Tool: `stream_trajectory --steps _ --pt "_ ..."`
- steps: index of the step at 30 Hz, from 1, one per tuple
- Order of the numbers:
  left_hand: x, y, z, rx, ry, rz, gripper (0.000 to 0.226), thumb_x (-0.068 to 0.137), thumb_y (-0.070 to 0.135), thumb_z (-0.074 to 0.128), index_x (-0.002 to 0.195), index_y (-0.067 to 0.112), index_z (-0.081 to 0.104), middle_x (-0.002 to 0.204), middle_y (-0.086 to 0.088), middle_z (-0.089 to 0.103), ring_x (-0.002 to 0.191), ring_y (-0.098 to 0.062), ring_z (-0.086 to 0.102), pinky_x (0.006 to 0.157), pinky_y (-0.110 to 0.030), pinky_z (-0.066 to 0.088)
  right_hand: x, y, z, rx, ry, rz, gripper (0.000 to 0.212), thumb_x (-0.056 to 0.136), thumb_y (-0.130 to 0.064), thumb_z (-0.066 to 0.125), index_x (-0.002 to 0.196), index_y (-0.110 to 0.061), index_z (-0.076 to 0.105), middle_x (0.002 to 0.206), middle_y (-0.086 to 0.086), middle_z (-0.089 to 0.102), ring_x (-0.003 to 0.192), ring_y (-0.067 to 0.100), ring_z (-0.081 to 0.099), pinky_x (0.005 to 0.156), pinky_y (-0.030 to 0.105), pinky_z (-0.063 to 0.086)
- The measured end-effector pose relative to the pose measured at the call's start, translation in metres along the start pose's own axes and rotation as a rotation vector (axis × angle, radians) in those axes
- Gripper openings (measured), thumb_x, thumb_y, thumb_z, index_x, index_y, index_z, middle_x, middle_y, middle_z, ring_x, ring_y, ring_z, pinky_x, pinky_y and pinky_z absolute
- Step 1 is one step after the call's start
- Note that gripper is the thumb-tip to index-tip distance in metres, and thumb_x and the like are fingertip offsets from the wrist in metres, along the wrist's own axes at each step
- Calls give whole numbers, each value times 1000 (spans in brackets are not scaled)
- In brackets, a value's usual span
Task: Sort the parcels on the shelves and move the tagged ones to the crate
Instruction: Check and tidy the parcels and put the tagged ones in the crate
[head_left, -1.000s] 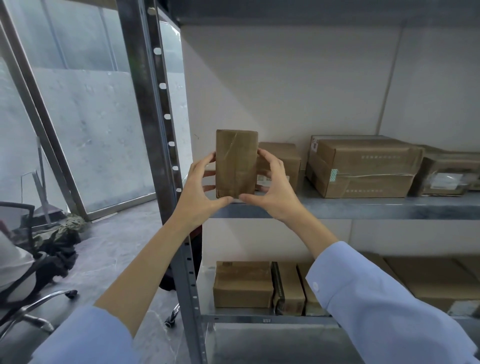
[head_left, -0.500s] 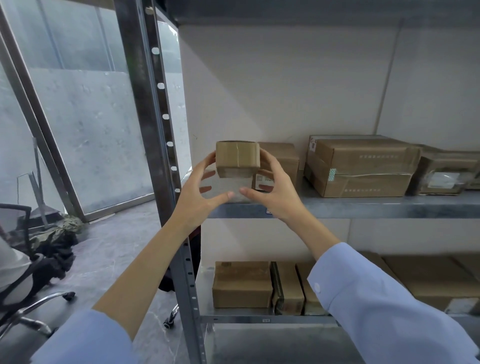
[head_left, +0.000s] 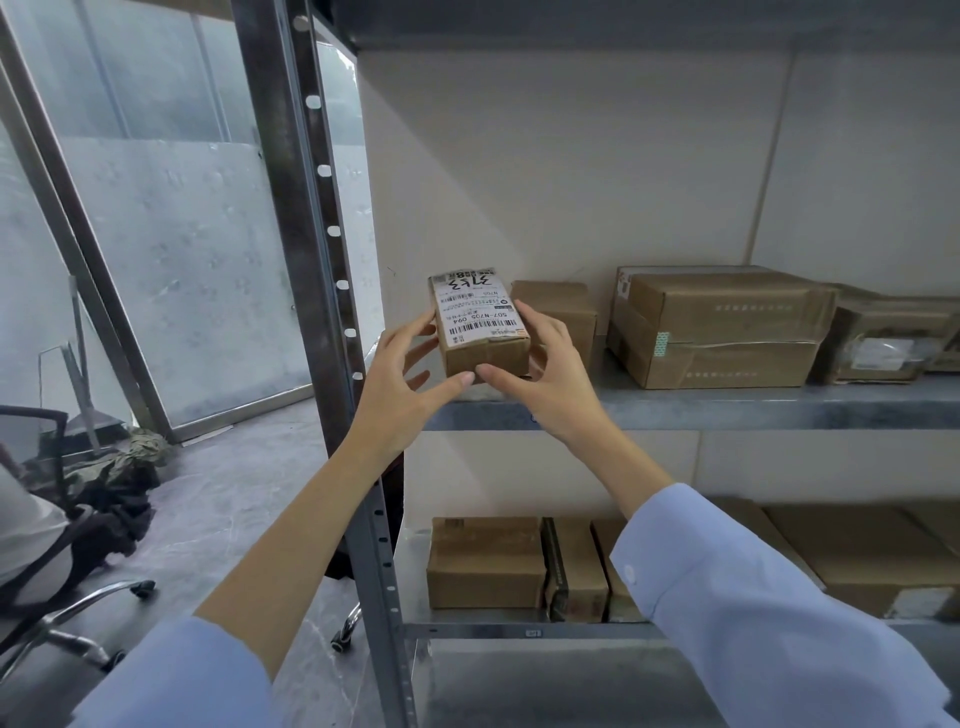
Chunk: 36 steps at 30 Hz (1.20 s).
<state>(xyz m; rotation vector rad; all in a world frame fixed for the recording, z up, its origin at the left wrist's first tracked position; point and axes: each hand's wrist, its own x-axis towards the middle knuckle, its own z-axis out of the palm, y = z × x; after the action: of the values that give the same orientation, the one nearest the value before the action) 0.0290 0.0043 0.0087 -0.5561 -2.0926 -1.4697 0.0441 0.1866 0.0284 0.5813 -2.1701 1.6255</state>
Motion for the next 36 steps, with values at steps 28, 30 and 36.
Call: stream_trajectory --steps 28,30,36 --pt "3 -28 -6 172 31 -16 63 80 25 80 132 32 45 130 18 50 119 -5 49 94 -21 43 12 19 9 -189 -96 -31 64 85 -19 75 139 -22 40 141 -5 50 125 10 49 96 18 44" --pt "5 -31 -5 185 30 -40 62 81 25 79 134 28 47 132 15 48 118 -6 49 93 -18 41 17 23 12 -197 -116 -18 58 87 -19 73 136 -21 41 140 -4 52 126 12 49 100 27 47" --pt "11 -39 -3 230 42 -62 58 83 26 76 135 27 48 127 18 46 115 -1 47 91 -11 39 32 32 17 -327 -136 -25 46 89 -28 70 128 -22 46 136 1 56 118 17 56 96 40 51"
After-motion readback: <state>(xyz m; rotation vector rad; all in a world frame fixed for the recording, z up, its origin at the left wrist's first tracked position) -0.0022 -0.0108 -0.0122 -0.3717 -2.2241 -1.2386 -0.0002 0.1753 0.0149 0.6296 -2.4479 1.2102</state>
